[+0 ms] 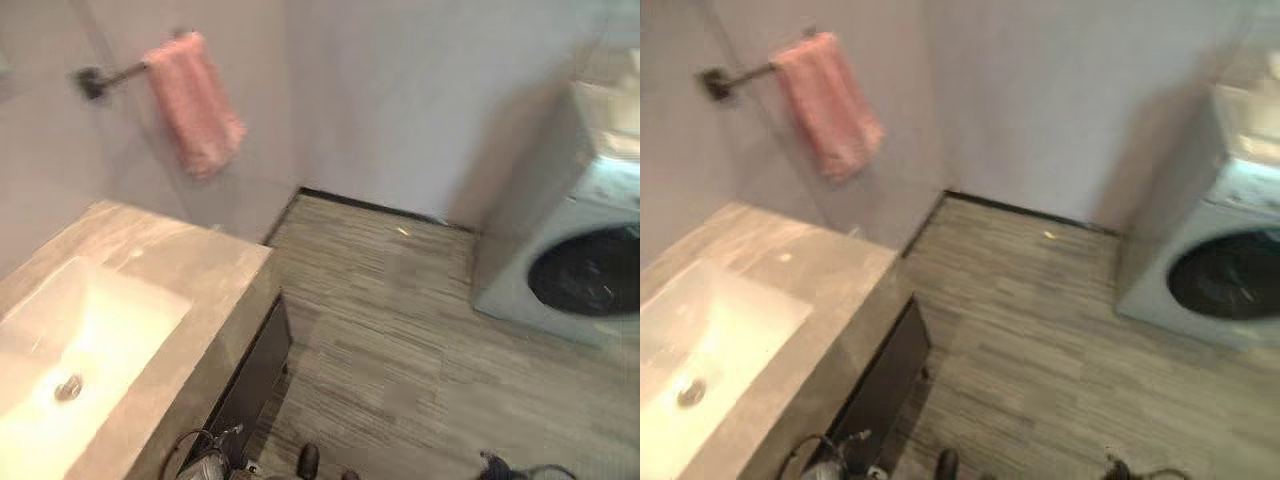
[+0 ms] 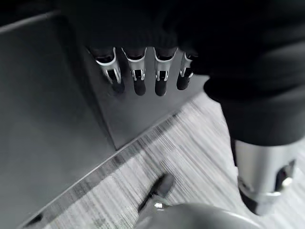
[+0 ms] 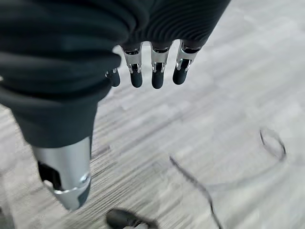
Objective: Put brush and paste in cup on sink, flatten towel.
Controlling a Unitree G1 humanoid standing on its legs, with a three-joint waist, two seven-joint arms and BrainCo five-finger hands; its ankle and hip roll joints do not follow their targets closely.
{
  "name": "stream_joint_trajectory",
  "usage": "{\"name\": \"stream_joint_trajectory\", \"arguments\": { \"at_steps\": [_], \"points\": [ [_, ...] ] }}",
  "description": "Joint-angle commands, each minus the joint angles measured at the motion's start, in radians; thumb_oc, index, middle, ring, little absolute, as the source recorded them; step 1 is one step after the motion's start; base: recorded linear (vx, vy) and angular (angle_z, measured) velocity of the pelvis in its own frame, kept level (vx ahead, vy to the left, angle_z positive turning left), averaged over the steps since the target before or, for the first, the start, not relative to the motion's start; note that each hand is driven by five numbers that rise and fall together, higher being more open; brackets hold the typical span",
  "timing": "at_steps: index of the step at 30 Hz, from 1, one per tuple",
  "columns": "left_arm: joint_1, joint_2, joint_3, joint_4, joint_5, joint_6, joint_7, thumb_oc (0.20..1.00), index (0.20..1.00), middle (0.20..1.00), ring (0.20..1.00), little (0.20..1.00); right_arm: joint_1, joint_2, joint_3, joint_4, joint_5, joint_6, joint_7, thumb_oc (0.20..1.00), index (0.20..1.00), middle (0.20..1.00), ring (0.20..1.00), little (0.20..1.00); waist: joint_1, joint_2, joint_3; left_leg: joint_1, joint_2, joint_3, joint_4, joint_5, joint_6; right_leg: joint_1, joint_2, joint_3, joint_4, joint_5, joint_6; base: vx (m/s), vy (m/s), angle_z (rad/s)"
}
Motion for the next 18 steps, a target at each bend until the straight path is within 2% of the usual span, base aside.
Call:
{"name": "stream_joint_trajectory", "arguments": {
  "at_steps": [1, 2, 3, 5, 9, 11, 12, 13, 14, 15, 16, 17, 18],
  "points": [
    [-0.032, 0.080, 0.051, 0.016, -0.043, 0.012, 0.027, 1.000, 1.000, 1.000, 1.000, 1.000, -0.071, -0.004, 0.027, -0.042, 0.009, -0.024, -0.004, 1.000, 1.000, 1.000, 1.000, 1.000, 0.088, -0.051, 0.020, -0.002, 0.018, 0.053, 0.060, -0.124, -0.056, 0.039, -0.164, -0.304, -0.073, 0.048, 0.069, -0.08, 0.121, -1.91],
    [-0.031, 0.083, 0.063, 0.018, -0.046, 0.014, 0.027, 1.000, 1.000, 1.000, 1.000, 1.000, -0.071, 0.001, 0.029, -0.043, 0.011, -0.027, -0.004, 1.000, 1.000, 1.000, 1.000, 1.000, 0.085, -0.057, 0.020, 0.004, 0.017, 0.085, 0.054, -0.122, -0.055, 0.042, -0.147, -0.340, -0.051, 0.034, 0.066, -0.07, 0.126, -1.74],
    [-0.025, 0.089, 0.080, 0.018, -0.053, 0.014, 0.030, 1.000, 1.000, 1.000, 1.000, 1.000, -0.068, 0.006, 0.029, -0.041, 0.019, -0.032, -0.002, 1.000, 1.000, 1.000, 1.000, 1.000, 0.082, -0.067, 0.021, 0.019, 0.017, 0.123, 0.047, -0.124, -0.054, 0.056, -0.126, -0.350, -0.032, 0.016, 0.063, -0.05, 0.098, -0.87],
    [-0.021, 0.092, 0.083, 0.021, -0.052, 0.013, 0.024, 1.000, 1.000, 1.000, 1.000, 1.000, -0.051, 0.009, 0.022, -0.039, 0.030, -0.038, 0.006, 1.000, 1.000, 1.000, 1.000, 1.000, 0.074, -0.082, 0.013, 0.024, 0.010, 0.149, 0.047, -0.124, -0.053, 0.065, -0.093, -0.294, -0.059, 0.008, 0.057, 0.00, 0.064, -0.84],
    [-0.014, 0.055, 0.090, 0.022, -0.077, 0.002, 0.019, 1.000, 1.000, 1.000, 1.000, 1.000, 0.001, 0.003, -0.008, -0.017, 0.050, -0.043, -0.005, 1.000, 1.000, 1.000, 1.000, 1.000, 0.059, -0.079, 0.004, 0.055, 0.004, 0.163, 0.079, -0.150, -0.055, 0.115, -0.093, -0.275, -0.162, 0.045, 0.043, 0.07, -0.010, -0.23],
    [-0.006, 0.020, 0.147, 0.036, -0.188, 0.006, -0.003, 1.000, 1.000, 1.000, 1.000, 1.000, 0.017, -0.001, -0.040, 0.006, 0.068, -0.036, 0.006, 1.000, 1.000, 1.000, 1.000, 1.000, 0.052, -0.078, -0.005, 0.062, 0.005, 0.166, 0.096, -0.160, -0.058, 0.139, -0.097, -0.278, -0.170, 0.044, 0.043, 0.06, -0.064, 0.02],
    [-0.009, 0.020, 0.153, -0.002, -0.230, 0.002, -0.005, 1.000, 1.000, 1.000, 1.000, 1.000, 0.021, -0.003, -0.034, 0.003, 0.058, -0.034, 0.009, 1.000, 1.000, 1.000, 1.000, 1.000, 0.053, -0.078, -0.002, 0.057, 0.007, 0.159, 0.120, -0.165, -0.059, 0.139, -0.098, -0.283, -0.156, 0.036, 0.038, -0.01, -0.106, 0.04],
    [-0.012, 0.032, 0.139, -0.137, -0.290, -0.007, -0.020, 1.000, 1.000, 1.000, 1.000, 1.000, 0.029, -0.016, -0.046, -0.031, 0.082, -0.038, 0.019, 1.000, 1.000, 1.000, 1.000, 1.000, 0.051, -0.076, 0.012, 0.039, 0.010, 0.149, 0.187, -0.183, -0.060, 0.129, -0.095, -0.291, -0.099, 0.001, 0.024, -0.05, -0.112, 0.08],
    [-0.004, 0.048, 0.150, -0.224, -0.330, -0.006, -0.021, 1.000, 1.000, 1.000, 1.000, 1.000, 0.039, -0.021, -0.072, -0.065, 0.130, -0.041, 0.030, 1.000, 1.000, 1.000, 1.000, 1.000, 0.050, -0.076, 0.020, 0.027, 0.011, 0.150, 0.226, -0.201, -0.058, 0.123, -0.094, -0.296, -0.070, -0.015, 0.020, -0.10, -0.128, 0.17],
    [0.023, 0.068, 0.191, -0.395, -0.456, -0.017, -0.010, 1.000, 1.000, 1.000, 1.000, 1.000, 0.060, -0.030, -0.195, -0.198, 0.351, -0.070, 0.029, 1.000, 1.000, 1.000, 1.000, 1.000, 0.041, -0.071, 0.049, -0.017, 0.024, 0.156, 0.362, -0.231, -0.062, 0.098, -0.087, -0.301, 0.037, -0.057, 0.005, -0.08, -0.073, 0.19],
    [0.023, 0.068, 0.191, -0.396, -0.456, -0.016, -0.010, 1.000, 1.000, 1.000, 1.000, 1.000, 0.060, -0.030, -0.195, -0.199, 0.351, -0.069, 0.029, 1.000, 1.000, 1.000, 1.000, 1.000, 0.041, -0.071, 0.046, -0.022, 0.024, 0.156, 0.363, -0.230, -0.062, 0.093, -0.087, -0.302, 0.038, -0.056, 0.004, -0.13, -0.079, 0.21],
    [0.023, 0.064, 0.196, -0.443, -0.515, -0.023, -0.006, 1.000, 1.000, 1.000, 1.000, 1.000, 0.065, -0.021, -0.246, -0.256, 0.490, -0.101, 0.017, 1.000, 1.000, 1.000, 1.000, 1.000, 0.033, -0.063, 0.077, -0.058, 0.035, 0.146, 0.456, -0.243, -0.069, 0.070, -0.085, -0.321, 0.106, -0.083, -0.005, -0.08, -0.036, 0.09],
    [0.022, 0.064, 0.196, -0.443, -0.515, -0.023, -0.006, 1.000, 1.000, 1.000, 1.000, 1.000, 0.065, -0.021, -0.247, -0.256, 0.490, -0.101, 0.017, 1.000, 1.000, 1.000, 1.000, 1.000, 0.032, -0.064, 0.074, -0.062, 0.035, 0.145, 0.454, -0.241, -0.069, 0.067, -0.086, -0.322, 0.105, -0.082, -0.005, -0.11, -0.061, 0.11]
  ]
}}
